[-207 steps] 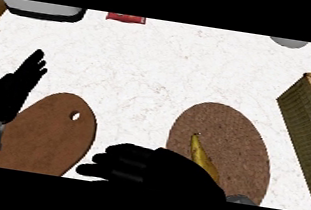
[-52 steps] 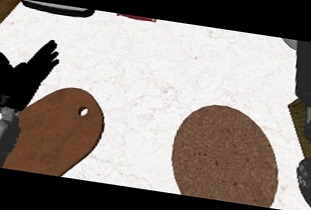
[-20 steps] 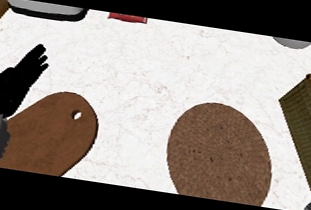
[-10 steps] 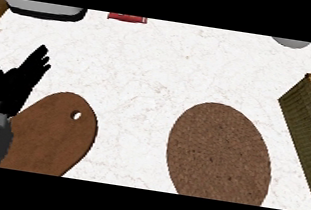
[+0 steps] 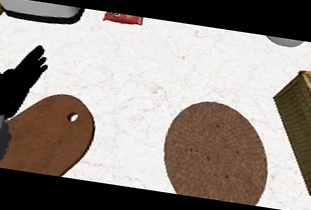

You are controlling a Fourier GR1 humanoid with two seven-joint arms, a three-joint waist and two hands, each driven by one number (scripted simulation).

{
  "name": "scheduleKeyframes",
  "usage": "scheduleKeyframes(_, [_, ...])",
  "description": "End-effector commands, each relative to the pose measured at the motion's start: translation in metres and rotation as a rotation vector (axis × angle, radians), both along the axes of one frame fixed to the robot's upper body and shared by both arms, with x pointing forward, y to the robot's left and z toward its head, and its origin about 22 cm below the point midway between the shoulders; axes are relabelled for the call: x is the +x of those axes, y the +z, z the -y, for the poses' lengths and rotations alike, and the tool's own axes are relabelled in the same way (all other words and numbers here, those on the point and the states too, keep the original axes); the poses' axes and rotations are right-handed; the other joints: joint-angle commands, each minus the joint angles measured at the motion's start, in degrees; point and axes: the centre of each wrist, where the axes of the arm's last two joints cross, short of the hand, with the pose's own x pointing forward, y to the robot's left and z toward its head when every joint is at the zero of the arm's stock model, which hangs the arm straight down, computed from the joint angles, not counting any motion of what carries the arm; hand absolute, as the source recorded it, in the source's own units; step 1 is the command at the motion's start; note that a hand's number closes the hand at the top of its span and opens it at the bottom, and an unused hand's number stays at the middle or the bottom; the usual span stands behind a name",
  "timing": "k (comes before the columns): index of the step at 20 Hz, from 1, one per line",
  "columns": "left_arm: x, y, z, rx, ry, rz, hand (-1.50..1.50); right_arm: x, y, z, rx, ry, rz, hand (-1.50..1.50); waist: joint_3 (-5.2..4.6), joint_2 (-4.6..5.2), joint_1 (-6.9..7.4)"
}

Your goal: Pick the pear from the placemat and place it in the basket

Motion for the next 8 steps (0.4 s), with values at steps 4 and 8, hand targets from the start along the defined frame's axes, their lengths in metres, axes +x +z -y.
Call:
scheduleKeyframes(4, [-0.003,-0.012,0.005,0.005,0.009,-0.017,0.00,-0.100,-0.018,-0.024,0.124,0.071,-0.033,-1.50,0.01,-0.05,-0.91])
scheduleKeyframes(8, [-0.002,0.006,-0.014,0.018,0.000,0.003,0.00,-0.155,-0.014,-0.043,0.141,0.128,-0.040,-1.50,0.00,0.03,-0.29])
